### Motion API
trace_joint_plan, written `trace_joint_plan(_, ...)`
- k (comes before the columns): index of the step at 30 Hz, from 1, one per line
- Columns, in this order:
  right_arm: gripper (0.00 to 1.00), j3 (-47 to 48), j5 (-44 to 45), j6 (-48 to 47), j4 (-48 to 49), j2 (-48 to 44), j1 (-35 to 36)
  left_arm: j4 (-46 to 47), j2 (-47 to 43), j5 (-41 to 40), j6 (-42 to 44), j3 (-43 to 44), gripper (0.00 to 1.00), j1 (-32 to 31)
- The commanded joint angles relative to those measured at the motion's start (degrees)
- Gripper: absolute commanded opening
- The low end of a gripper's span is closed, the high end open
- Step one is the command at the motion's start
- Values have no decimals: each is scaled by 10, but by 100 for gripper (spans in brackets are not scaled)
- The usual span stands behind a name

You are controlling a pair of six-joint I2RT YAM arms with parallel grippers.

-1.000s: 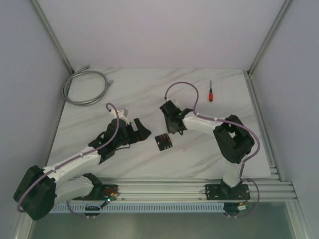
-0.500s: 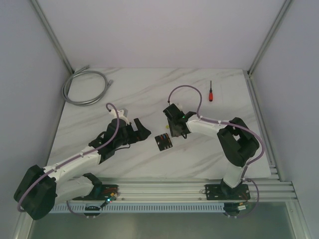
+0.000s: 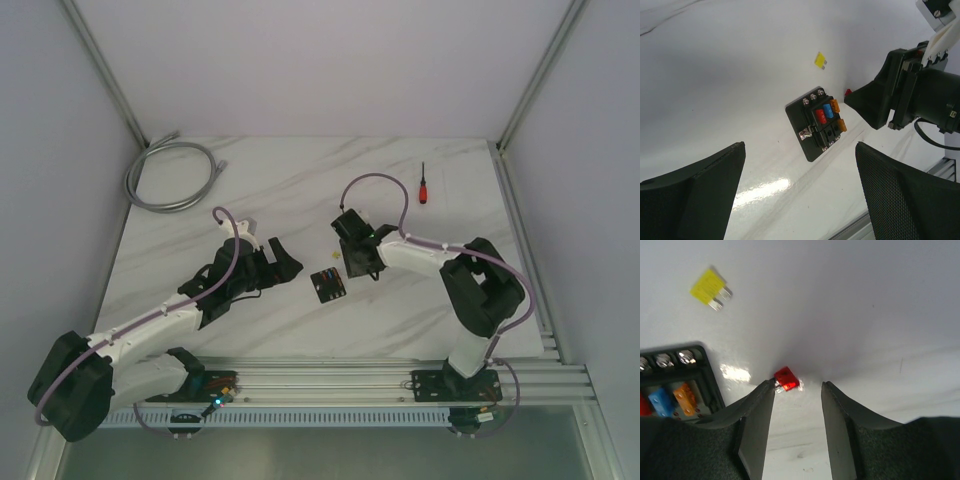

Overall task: Snap on the fuse box
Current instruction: Pick up the fuse from the center of the board.

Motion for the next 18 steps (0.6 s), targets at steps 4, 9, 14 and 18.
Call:
trace_joint_plan(4, 50, -40, 12, -9, -47, -29, -11, -6, -2, -4, -4, -5, 100, 3)
trace_joint_plan(9, 49, -35, 13, -8, -49, -33, -17, -6, -10, -5, -4, -6, 100, 3)
trace_joint_plan(14, 49, -17, -10, 21, -43, -53, -16, -6, -9, -7, -6, -7, 100, 3)
trace_joint_plan(18, 55, -2, 3, 83, -29, -62, -13, -6, -6, -6, -6, -5, 100, 3)
